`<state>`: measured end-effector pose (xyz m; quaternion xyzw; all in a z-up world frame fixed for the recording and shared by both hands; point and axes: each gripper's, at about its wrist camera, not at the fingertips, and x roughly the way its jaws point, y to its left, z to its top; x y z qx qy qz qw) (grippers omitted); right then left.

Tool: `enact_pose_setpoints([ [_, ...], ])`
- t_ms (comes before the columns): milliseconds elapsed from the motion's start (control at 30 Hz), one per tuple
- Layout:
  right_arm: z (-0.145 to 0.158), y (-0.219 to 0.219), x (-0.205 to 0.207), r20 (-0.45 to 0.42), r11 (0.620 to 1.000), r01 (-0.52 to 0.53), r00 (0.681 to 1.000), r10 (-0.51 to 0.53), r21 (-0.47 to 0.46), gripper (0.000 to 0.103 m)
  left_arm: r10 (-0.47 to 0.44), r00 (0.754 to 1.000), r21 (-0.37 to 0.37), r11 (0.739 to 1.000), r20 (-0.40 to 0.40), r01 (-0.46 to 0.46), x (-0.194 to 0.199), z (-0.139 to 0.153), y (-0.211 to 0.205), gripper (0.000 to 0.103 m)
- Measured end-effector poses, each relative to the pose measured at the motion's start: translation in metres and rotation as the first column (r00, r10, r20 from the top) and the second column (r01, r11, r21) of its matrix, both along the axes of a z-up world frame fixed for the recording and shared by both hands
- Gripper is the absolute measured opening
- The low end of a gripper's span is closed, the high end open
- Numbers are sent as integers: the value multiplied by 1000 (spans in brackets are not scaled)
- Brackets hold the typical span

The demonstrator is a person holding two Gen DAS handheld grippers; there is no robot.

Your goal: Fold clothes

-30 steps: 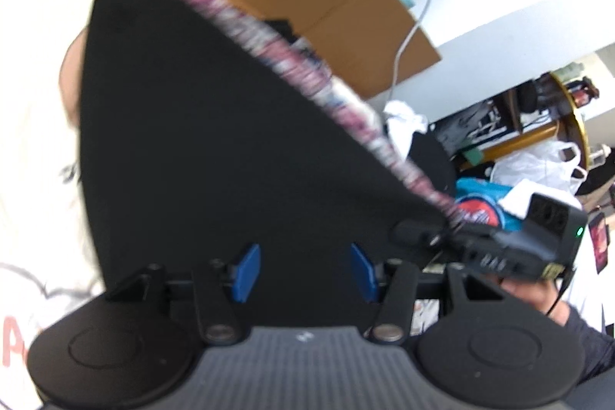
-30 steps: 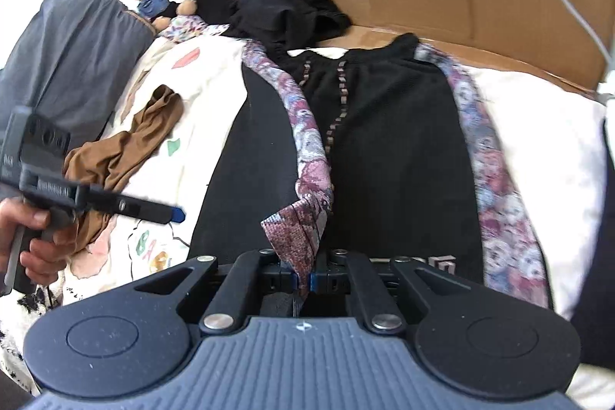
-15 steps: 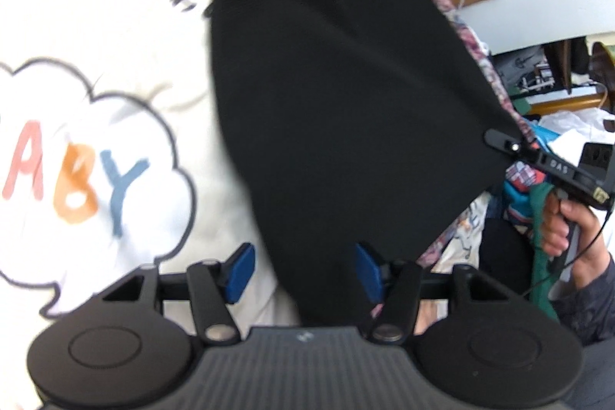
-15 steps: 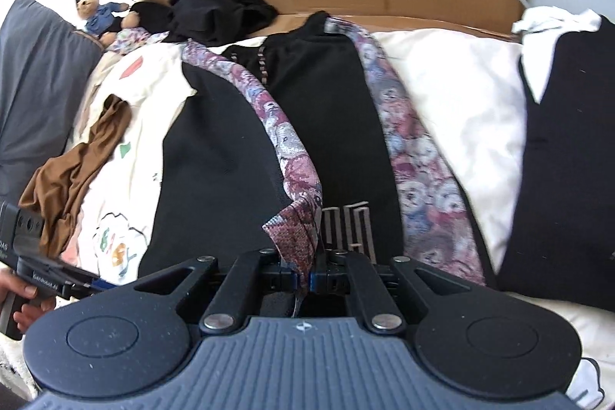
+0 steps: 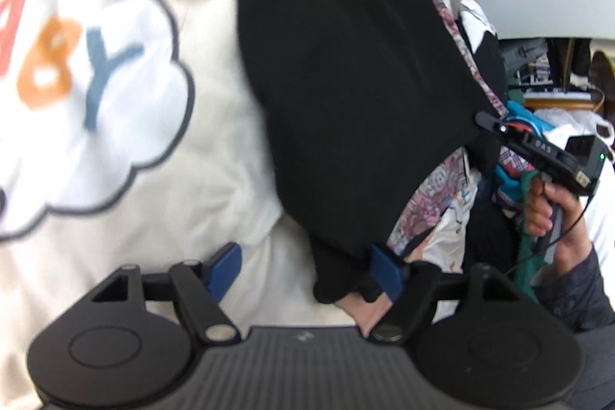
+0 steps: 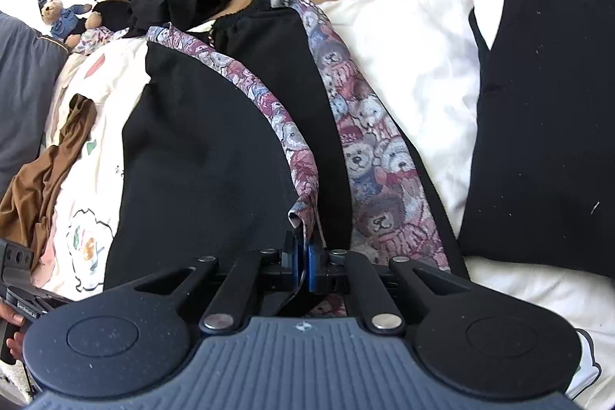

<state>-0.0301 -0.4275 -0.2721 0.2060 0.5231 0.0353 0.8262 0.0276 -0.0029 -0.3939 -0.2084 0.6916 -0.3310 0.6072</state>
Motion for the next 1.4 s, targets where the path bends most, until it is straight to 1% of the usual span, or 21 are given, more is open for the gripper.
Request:
enact_pose_setpoints([
  [67,-1,0,0,0,1000,-10,1000,10,11,5,16,1000,-25,1000,0,-16,-7,-2,9,77],
  [167,-5,-3,1,-3,1000,1,1000,-1,14,7,40,999,-65,997,-7,-40,-16,-5,11,77],
  [233,-8,-6,3,-18,1000,11,1000,-11,20,13,42,999,-88,995,-4,-42,-26,-9,11,76],
  [267,-10,-8,4,-24,1000,15,1000,-14,16,23,42,999,-98,994,0,-41,-30,-9,11,76],
  [300,-12,-9,5,-29,1000,18,999,-17,12,36,44,999,-108,993,5,-43,-31,-9,12,76],
  [367,-15,-13,7,-36,1000,21,999,-21,3,47,48,999,-122,991,12,-46,-33,-9,12,76],
  [533,-26,-19,14,-47,1000,8,999,-9,-4,48,51,998,-159,986,30,-45,-39,-9,8,76],
  [600,-28,-19,18,-40,1000,-11,999,10,-6,47,43,998,-178,983,44,-35,-40,-7,5,76],
  [667,-31,-20,21,-34,1000,-12,999,12,-8,47,25,997,-175,984,74,-12,-43,-4,0,75],
  [700,-31,-21,22,-30,1000,-8,1000,8,-10,42,12,996,-162,987,84,2,-44,-3,-3,62],
  [733,-32,-22,22,-28,1000,-8,1000,8,-10,33,-14,997,-164,986,79,26,-44,-4,-6,49],
  [767,-33,-22,23,-32,1000,-18,999,18,-1,9,-20,997,-165,986,73,32,-45,-4,-8,22],
  [800,-33,-22,23,-37,1000,-28,999,28,5,5,-46,998,-164,985,47,53,-45,-6,-11,6],
  [867,-29,-22,22,-30,1000,-31,999,31,-2,5,-53,998,-169,984,41,59,-46,-4,-10,6],
  [900,-23,-23,19,-17,999,-33,999,33,-6,5,-50,998,-187,981,41,56,-45,-1,-7,5],
  [933,-19,-24,18,-7,999,-34,999,34,-8,5,-41,999,-222,974,34,47,-44,4,-6,5],
  [967,-15,-25,16,1,999,-34,999,34,-11,5,-32,999,-240,970,29,38,-43,6,-5,5],
  [1067,0,-33,9,31,999,-37,999,38,-17,5,11,1000,-336,942,-6,-13,-38,16,-3,4],
  [1133,7,-41,3,34,999,-25,999,25,-23,5,28,999,-371,928,-34,-39,-36,18,-6,4],
  [1200,11,-45,-1,33,999,-18,999,19,-31,4,24,998,-387,921,-52,-42,-37,16,-13,4],
  [1400,21,-59,-15,-2,998,-12,1000,11,-68,4,-19,998,-378,926,-55,-3,-42,11,-36,4],
])
